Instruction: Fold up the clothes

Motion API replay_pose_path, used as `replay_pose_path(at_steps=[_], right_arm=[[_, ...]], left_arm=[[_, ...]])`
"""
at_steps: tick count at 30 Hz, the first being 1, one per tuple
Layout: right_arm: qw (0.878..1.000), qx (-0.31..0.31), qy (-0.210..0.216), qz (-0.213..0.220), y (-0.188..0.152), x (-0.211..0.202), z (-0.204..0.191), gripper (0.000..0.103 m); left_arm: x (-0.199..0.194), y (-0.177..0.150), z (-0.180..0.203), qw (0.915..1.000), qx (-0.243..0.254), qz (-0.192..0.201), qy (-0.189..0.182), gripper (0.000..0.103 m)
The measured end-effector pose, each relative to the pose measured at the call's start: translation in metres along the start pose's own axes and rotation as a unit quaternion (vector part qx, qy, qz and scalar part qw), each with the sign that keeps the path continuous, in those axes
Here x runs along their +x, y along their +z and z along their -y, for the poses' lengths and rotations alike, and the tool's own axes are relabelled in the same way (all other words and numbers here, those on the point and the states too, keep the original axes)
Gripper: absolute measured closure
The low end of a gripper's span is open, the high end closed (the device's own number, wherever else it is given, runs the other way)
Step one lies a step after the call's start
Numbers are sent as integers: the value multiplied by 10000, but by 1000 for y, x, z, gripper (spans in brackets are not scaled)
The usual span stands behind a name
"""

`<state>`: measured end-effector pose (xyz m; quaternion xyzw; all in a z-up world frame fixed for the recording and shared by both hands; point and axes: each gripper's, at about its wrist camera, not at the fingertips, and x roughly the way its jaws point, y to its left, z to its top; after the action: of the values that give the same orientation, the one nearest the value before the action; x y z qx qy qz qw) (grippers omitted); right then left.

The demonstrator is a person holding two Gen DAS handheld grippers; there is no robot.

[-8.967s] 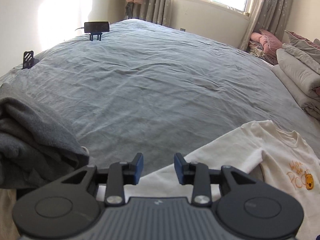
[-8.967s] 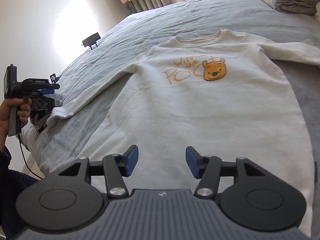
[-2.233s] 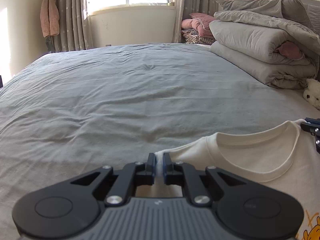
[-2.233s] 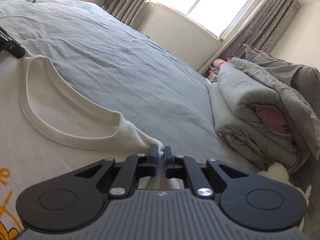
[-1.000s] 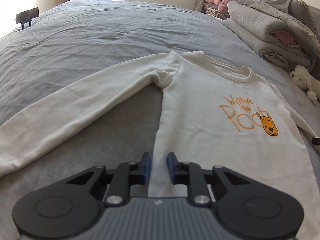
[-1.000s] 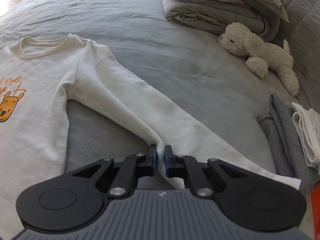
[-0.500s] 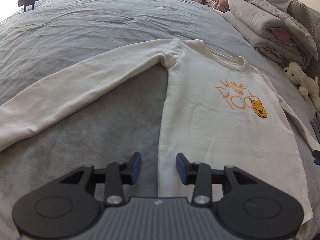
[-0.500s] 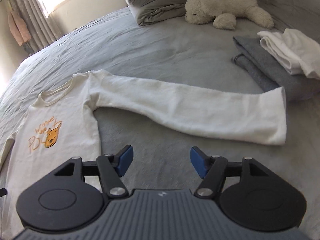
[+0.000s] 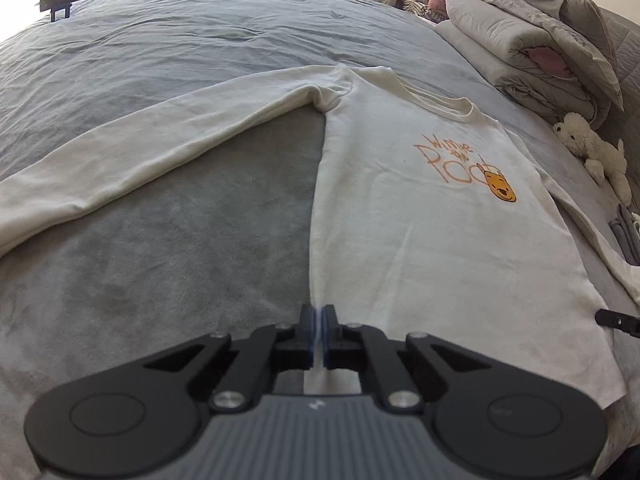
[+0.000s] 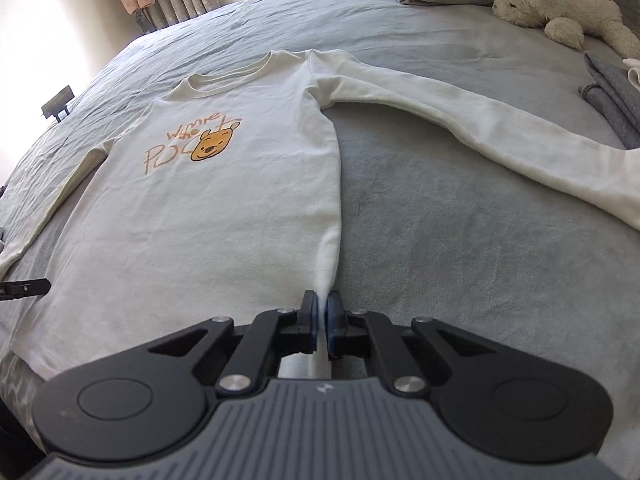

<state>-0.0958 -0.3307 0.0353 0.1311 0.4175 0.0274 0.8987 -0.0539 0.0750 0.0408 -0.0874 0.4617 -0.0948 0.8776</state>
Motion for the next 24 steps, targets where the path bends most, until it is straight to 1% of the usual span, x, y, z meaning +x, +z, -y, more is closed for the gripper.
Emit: replay_pose_path(at_steps=[2, 4, 5, 8, 10, 11, 12, 13, 14, 15, 16, 17, 19, 21, 24], right_arm=[[9998, -115, -91, 105, 1, -4, -2, 99], [9993, -231, -182, 209, 1, -8, -3, 99], [9991, -280, -262, 171, 1, -5, -3, 99], [9983, -363, -423, -188, -3, 17, -1, 99], [9981, -374, -421, -235, -2, 21, -1, 98], [9987, -308, -346, -202, 0, 19, 1, 96], [9995, -152, -253, -146, 2, 16, 5, 96], [9998, 15, -159, -88, 4, 13, 11, 90], [9997, 196, -170, -23, 7, 10, 17, 76], [9980, 499, -356, 133, 11, 3, 27, 68], [9947, 808, -573, 290, 15, -4, 39, 53], [9896, 1113, -791, 443, 18, -11, 51, 51], [9749, 1707, -1217, 743, 22, -26, 77, 51], [9545, 2276, -1628, 1032, 23, -43, 104, 51], [9289, 2649, -2215, 1340, 25, -66, 136, 49]], left_arm=[[-10, -3, 1, 9999, -12, 67, -74, 100], [-12, -4, 1, 9999, -21, 55, -125, 100], [-8, -5, 1, 10000, 26, 16, -83, 100], [5, -8, 3, 9997, 196, -88, 81, 100], [5, -6, 4, 9996, 280, -64, 70, 100], [3, -4, 3, 9996, 292, -44, 35, 99], [0, -1, 0, 9998, 196, -8, -28, 98], [-2, 1, -4, 9999, 98, 45, -64, 98], [-4, 3, -6, 9999, 78, 107, -23, 98], [-6, 4, -8, 9998, 65, 170, 25, 97], [-7, 6, -10, 9997, 39, 209, 86, 97], [-8, 7, -13, 9997, -36, 228, 106, 96], [-6, 9, -17, 9996, -186, 203, 92, 96], [-5, 12, -20, 9993, -295, 191, 82, 94], [-3, 17, -21, 9989, -374, 238, 133, 94]])
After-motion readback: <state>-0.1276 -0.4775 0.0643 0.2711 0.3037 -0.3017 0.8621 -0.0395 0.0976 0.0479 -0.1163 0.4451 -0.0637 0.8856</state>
